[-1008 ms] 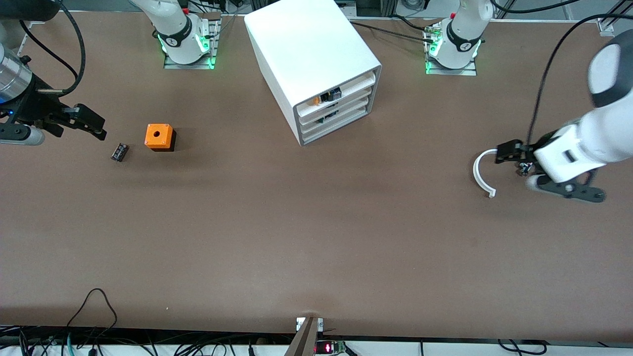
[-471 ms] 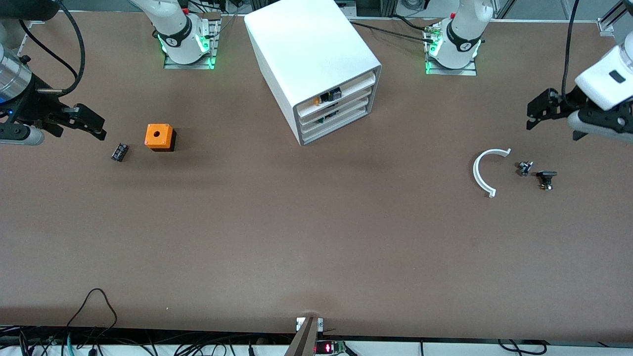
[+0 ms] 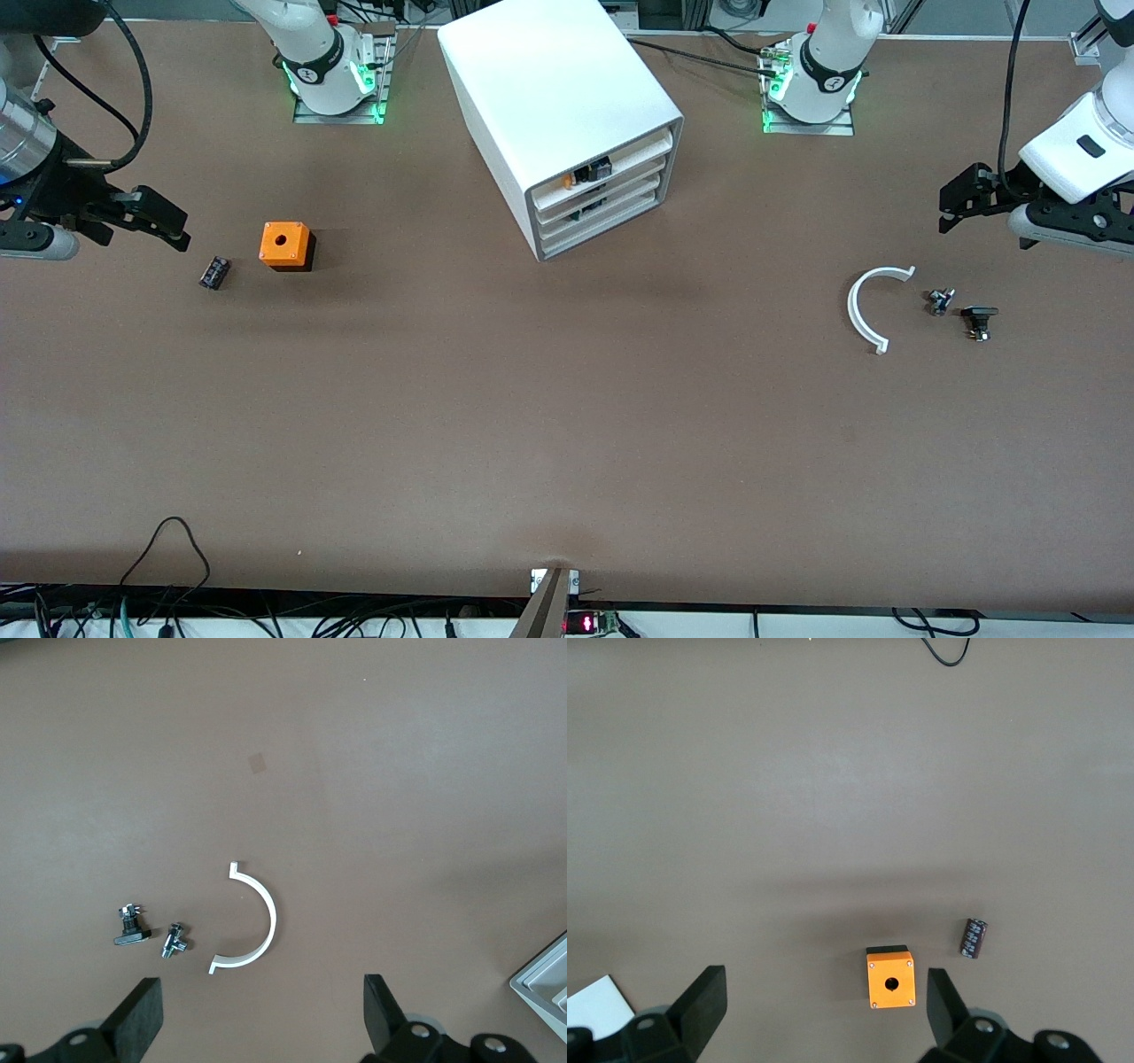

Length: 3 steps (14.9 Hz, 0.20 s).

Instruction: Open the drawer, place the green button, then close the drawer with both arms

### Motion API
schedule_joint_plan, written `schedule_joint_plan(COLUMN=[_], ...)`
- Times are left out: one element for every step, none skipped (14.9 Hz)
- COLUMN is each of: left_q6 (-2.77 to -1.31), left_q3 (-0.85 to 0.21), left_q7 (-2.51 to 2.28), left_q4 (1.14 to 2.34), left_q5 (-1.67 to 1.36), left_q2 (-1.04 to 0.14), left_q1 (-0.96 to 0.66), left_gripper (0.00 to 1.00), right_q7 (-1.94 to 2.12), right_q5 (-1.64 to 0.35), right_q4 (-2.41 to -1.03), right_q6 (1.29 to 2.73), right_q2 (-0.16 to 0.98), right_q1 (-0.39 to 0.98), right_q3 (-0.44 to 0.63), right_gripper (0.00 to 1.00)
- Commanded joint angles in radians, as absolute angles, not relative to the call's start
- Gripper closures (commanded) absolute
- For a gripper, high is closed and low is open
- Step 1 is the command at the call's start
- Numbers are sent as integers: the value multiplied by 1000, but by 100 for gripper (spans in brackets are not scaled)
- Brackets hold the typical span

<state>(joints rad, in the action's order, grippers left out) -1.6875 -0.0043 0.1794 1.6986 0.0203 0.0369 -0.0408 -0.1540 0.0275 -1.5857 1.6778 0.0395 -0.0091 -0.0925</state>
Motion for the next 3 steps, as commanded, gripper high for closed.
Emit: schedule_joint_plan(left_q6=[-1657,-1657,-1652], left_q3=[2,2,2], left_q7=[172,172,173], left_q4=[1675,1675,1677], left_q5=[11,11,11], left_q2=[31,29,32], left_q1=[-48,-48,-48], left_gripper=[0,0,0], right_q7=[-144,-144,-137], right_q5=[15,14,15], right_q4=[-1583,-1583,-1580], right_q6=[1672,1671,1671], right_q2=[26,26,26], right_q1=[-17,-17,-17], right_q3=[-98,-98,-97], right_gripper=[0,0,0])
